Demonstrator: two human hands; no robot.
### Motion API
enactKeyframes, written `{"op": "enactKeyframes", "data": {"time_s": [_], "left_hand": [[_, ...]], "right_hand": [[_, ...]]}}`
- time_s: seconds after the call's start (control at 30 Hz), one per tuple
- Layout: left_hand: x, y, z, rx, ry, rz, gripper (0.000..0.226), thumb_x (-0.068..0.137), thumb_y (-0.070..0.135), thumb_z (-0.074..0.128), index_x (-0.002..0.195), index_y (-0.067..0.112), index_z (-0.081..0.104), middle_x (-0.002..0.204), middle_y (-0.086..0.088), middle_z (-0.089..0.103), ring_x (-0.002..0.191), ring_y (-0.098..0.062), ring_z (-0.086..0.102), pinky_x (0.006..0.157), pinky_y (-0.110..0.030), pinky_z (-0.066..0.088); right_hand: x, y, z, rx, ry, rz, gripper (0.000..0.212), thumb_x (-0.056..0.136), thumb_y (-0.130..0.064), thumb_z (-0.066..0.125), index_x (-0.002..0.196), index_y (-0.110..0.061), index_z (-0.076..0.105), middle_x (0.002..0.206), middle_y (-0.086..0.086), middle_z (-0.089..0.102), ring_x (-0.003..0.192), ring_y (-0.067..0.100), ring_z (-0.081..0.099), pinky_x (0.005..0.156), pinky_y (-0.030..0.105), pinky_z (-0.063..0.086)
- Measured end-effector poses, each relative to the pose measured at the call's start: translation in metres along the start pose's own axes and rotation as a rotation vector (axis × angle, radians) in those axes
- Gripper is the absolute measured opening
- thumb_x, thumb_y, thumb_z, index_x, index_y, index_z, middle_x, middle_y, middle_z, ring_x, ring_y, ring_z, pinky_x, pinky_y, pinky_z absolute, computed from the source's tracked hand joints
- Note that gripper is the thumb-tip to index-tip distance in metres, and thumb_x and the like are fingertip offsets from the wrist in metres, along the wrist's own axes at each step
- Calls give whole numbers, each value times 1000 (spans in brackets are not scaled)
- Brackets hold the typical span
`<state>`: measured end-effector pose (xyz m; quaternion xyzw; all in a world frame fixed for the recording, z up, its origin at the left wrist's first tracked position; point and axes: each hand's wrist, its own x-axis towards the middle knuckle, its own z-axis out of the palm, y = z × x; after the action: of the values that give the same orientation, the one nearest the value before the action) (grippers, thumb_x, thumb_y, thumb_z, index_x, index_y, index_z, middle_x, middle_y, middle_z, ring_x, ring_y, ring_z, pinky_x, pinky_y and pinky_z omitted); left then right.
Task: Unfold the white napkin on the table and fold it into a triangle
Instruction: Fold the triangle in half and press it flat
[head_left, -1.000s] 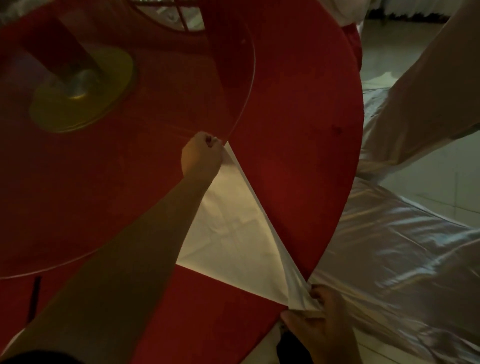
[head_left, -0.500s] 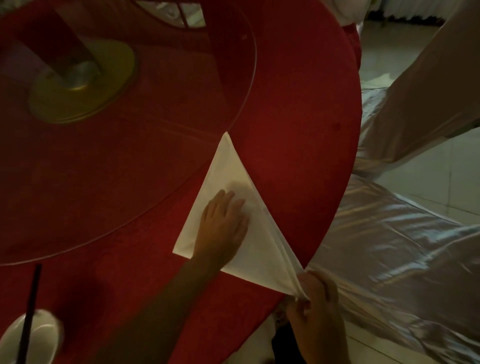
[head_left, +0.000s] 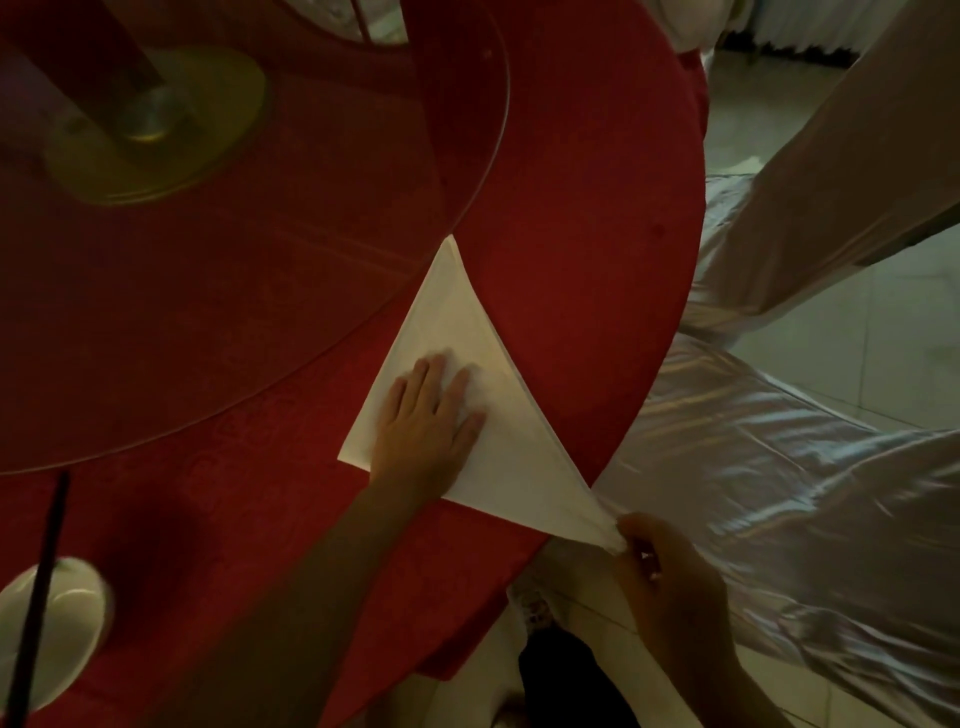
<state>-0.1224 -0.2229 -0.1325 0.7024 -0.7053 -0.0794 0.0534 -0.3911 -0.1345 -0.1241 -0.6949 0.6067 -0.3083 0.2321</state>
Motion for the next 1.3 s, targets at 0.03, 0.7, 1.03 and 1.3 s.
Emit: {"op": "enactKeyframes", "data": {"time_s": [0.03,0.7,1.03,1.3], "left_hand": [[0,0,0,-8,-6,-1,66,93,62,8,150,29,11,160,-5,7,143,-15,-7,115,-37,-5],[-102,19,-32,-332,146,-503,70,91,57,35,149,21,17,160,-7,8,146,-24,2,115,-43,10],[-206,-56,-66,-451,222,-743,62,92,45,48,144,16,33,151,-11,33,139,-27,27,109,-43,27],[-223,-46,-52,-383,171,-688,54,98,36,38,146,13,29,156,-11,26,145,-25,14,116,-42,18]], "right_hand": [[2,2,-1,42,4,51,35,67,11,76,94,-10,67,80,-3,66,68,5,61,57,14,50],[-30,-89,26,802,-895,1214,18,82,-6,70,98,0,65,75,17,73,66,29,71,51,32,52],[-104,-222,136,1166,-1053,1476,15,91,-7,57,78,-5,63,60,7,53,41,12,45,38,20,41],[-91,-201,114,792,-1239,1136,12,87,-9,59,83,-2,67,67,12,63,54,19,60,44,24,49]]}}
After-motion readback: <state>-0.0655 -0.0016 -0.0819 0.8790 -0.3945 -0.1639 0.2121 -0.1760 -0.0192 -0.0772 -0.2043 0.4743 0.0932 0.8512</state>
